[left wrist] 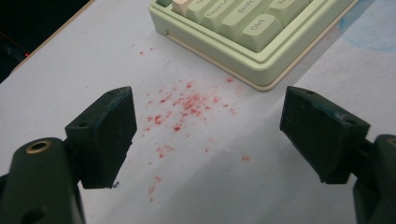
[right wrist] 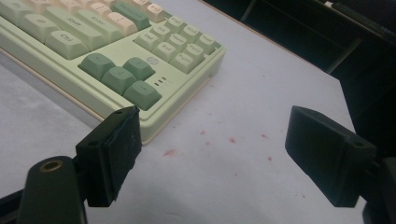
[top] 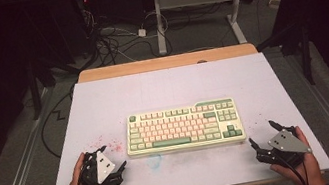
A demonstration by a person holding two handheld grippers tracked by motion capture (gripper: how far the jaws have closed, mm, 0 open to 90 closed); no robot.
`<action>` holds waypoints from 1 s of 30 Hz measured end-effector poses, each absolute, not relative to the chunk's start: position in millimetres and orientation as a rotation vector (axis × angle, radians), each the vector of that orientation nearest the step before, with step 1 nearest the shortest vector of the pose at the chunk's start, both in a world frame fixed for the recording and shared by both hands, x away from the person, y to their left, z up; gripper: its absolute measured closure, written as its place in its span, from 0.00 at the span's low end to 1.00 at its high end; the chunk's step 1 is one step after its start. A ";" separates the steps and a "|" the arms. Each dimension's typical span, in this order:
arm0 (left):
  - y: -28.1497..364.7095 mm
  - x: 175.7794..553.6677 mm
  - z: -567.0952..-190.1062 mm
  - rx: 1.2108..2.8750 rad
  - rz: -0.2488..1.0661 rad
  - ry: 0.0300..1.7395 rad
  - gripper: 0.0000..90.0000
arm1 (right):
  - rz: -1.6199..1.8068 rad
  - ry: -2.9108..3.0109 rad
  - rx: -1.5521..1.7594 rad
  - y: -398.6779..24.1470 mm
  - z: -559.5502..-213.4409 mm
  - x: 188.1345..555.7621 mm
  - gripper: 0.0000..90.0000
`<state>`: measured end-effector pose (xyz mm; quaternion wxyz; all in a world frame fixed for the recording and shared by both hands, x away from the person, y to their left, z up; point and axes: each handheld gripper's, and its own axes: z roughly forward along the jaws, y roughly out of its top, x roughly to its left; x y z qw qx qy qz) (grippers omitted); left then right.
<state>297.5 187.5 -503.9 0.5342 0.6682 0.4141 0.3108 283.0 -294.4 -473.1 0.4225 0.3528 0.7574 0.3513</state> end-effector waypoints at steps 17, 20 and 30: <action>187.6 295.5 -504.5 1.612 0.738 0.968 0.19 | 0.860 1.891 0.888 -295.6 -473.5 282.4 0.21; 186.8 295.3 -503.8 1.601 0.734 0.970 0.19 | 0.858 1.896 0.887 -295.9 -474.1 282.3 0.21; 187.1 295.1 -504.9 1.609 0.732 0.972 0.19 | 1.033 1.955 0.888 -303.0 -463.9 282.4 0.37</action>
